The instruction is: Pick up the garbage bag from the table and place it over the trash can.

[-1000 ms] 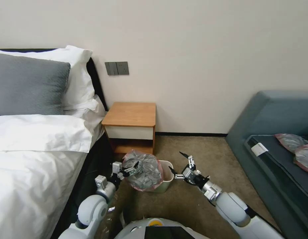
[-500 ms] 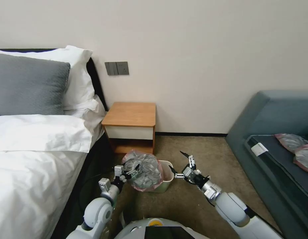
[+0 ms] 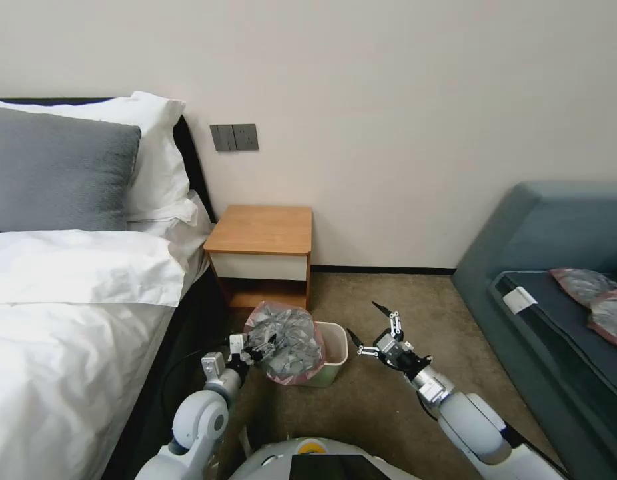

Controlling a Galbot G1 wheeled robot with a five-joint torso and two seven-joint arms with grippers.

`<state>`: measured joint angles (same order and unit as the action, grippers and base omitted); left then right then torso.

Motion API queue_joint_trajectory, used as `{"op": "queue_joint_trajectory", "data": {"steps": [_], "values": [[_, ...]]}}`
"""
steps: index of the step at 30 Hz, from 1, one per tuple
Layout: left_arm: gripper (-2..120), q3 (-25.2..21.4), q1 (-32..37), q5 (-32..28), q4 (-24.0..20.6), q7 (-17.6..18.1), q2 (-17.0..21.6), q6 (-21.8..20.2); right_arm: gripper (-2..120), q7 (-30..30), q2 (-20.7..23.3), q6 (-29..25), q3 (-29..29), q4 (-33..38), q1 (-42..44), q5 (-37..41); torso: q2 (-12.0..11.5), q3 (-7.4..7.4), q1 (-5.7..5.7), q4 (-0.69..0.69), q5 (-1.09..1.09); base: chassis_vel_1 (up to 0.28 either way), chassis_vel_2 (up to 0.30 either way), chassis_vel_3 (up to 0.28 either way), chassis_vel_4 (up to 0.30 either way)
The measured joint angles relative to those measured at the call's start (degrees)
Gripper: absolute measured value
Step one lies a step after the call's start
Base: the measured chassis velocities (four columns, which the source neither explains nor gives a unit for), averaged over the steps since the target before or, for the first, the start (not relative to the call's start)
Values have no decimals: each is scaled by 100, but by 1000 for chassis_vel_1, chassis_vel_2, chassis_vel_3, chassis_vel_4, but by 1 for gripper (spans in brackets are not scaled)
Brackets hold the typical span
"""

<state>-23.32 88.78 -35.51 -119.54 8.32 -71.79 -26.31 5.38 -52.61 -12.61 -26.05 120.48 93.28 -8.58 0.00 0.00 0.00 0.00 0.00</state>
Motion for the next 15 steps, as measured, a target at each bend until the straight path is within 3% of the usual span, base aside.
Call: {"op": "queue_joint_trajectory", "data": {"steps": [8,15], "values": [[92,-60,-210,5,82,-147,-141,-565,100,-16,-80,-85,-72,31,150,-3,0,0,0,0,0,0,0,0,0],[72,-69,-424,56,296,-172,-274,-681,100,-25,-171,-155,-148,65,303,-12,0,0,0,-1,0,0,0,0,0]]}}
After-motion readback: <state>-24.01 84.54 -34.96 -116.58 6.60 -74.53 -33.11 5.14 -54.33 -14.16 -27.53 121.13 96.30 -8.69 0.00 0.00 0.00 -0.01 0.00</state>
